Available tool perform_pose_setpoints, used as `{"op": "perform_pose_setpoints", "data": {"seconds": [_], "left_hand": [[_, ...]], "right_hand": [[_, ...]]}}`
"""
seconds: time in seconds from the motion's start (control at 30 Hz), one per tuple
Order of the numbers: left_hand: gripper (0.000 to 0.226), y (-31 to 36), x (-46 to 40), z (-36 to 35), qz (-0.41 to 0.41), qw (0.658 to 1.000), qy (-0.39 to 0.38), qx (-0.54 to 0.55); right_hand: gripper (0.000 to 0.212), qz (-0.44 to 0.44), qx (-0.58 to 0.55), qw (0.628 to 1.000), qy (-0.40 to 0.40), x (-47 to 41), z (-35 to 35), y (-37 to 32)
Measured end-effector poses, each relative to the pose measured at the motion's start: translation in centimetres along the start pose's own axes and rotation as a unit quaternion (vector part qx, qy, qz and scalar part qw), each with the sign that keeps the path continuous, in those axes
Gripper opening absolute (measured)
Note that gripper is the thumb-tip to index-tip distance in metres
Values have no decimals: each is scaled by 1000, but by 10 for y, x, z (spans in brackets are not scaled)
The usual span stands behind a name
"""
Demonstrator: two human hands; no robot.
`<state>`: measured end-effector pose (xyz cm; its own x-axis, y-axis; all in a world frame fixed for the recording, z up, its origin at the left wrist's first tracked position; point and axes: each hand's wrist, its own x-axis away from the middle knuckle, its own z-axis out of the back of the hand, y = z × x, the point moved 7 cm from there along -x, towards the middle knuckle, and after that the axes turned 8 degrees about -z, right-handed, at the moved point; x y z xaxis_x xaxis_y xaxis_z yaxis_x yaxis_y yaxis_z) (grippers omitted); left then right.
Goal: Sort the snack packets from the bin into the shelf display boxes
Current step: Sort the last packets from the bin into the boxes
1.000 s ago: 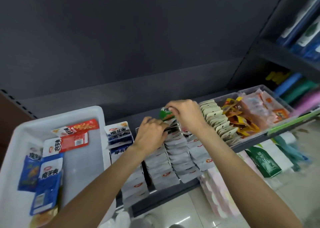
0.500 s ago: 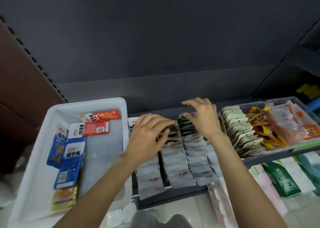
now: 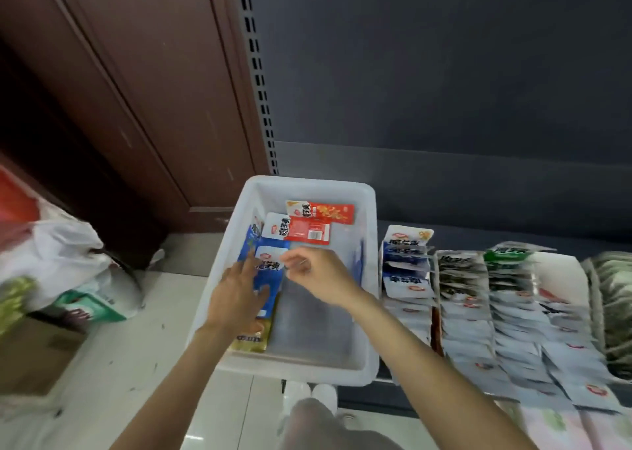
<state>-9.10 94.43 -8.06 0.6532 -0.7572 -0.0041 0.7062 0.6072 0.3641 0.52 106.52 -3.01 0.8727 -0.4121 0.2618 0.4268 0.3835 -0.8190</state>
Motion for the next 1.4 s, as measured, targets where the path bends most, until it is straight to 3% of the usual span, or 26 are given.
{"op": "perform_pose_setpoints", "data": {"seconds": [0.07, 0.17, 0.37, 0.43, 0.5, 0.57, 0.63, 0.73, 0.9, 1.03, 1.13, 1.23, 1.3, 1.37, 1.4], "left_hand": [[62, -14, 0, -30, 28, 993, -102, -43], [66, -16, -7, -53, 13, 988, -141, -63], [56, -2, -17, -54, 4, 982, -149, -112], [38, 3, -15, -42, 0, 993, -118, -27], [22, 2, -12, -24, 19, 990, -48, 132], [20, 0, -7, -6, 65, 941, 34, 332], [20, 4, 0, 2, 102, 871, 49, 478], [20, 13, 5, 8, 109, 825, 37, 554], [20, 42, 2, 38, -3, 859, 31, 511], [27, 89, -7, 61, -113, 858, 20, 500], [27, 134, -22, 72, -188, 837, 28, 513], [45, 170, -44, 71, -195, 831, 61, 517], [59, 189, -56, 51, -196, 870, 16, 451], [68, 205, -56, 23, -246, 920, -53, 300], [70, 210, -52, 12, -279, 928, -69, 235]], "right_hand": [[32, -63, 64, 996, 2, -29, -28, 20], [37, -152, 72, 986, 7, -54, -56, 50], [35, -228, -115, 965, 52, -52, -63, 68], [33, -217, -173, 957, 82, -46, -52, 67], [36, -202, -250, 942, 98, -38, -43, 62], [39, -188, -338, 913, 131, -29, -30, 58], [38, -170, -367, 899, 168, -19, -14, 54], [39, -138, -334, 908, 210, -7, 10, 47], [52, -63, -157, 943, 288, 25, 58, 22], [20, -28, -89, 956, 279, 67, 110, 18], [7, -7, -145, 958, 247, 105, 149, 17], [8, 43, -189, 927, 321, 143, 190, 14], [13, 61, -203, 892, 399, 162, 217, 21], [13, 79, -207, 864, 453, 172, 237, 28], [13, 89, -200, 856, 468, 174, 244, 30]]}}
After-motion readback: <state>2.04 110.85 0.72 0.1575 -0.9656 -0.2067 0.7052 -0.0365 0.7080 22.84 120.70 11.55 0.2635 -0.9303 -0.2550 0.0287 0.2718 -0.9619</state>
